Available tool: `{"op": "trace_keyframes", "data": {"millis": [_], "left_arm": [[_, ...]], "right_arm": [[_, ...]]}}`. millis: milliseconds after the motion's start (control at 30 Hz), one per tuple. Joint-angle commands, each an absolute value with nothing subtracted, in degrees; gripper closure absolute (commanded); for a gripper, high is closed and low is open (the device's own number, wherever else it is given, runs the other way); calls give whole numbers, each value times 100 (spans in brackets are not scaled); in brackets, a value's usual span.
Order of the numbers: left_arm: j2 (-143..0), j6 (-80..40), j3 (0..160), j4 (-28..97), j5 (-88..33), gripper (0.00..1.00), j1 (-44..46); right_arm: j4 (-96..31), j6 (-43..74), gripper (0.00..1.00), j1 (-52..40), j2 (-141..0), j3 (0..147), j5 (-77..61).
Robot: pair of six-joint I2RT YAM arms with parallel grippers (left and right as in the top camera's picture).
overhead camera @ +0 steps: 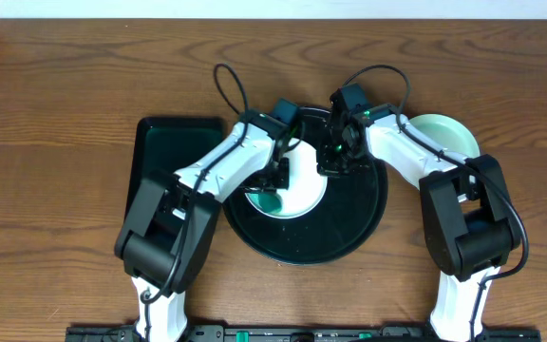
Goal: Clean dirty plates on tray and stack at the side
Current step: 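Scrub the white plate with the sponge in left gripper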
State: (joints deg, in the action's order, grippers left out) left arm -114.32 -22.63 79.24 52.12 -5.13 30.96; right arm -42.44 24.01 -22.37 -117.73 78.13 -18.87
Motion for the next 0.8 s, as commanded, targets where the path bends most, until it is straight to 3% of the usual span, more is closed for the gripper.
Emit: {"op": "trace_keyframes", "data": {"millis": [0,167,400,600,767], "left_arm": [[-11542,-1201,7756,5059,-1944,93,3245],[-11542,-1181,7756,4458,-1883,93,3242],[-11542,-1247,7756,3793,-69,93,3242],[-11542,-2231,7756,3420,1640,93,3242],[-11528,-2665,7870,3841,2067,93,3236]], "right_arm": [[-4327,2414,99,-2261,-11959,7664,-1745],[-4379,2392,99,-2261,-11959,7664,-1747],[-4338,2353,99,-2261,-11959,7664,-1809],[-4340,2353,99,-2261,-11959,7664,-1802],[-4329,2346,99,-2261,-11959,7664,-1785]]}}
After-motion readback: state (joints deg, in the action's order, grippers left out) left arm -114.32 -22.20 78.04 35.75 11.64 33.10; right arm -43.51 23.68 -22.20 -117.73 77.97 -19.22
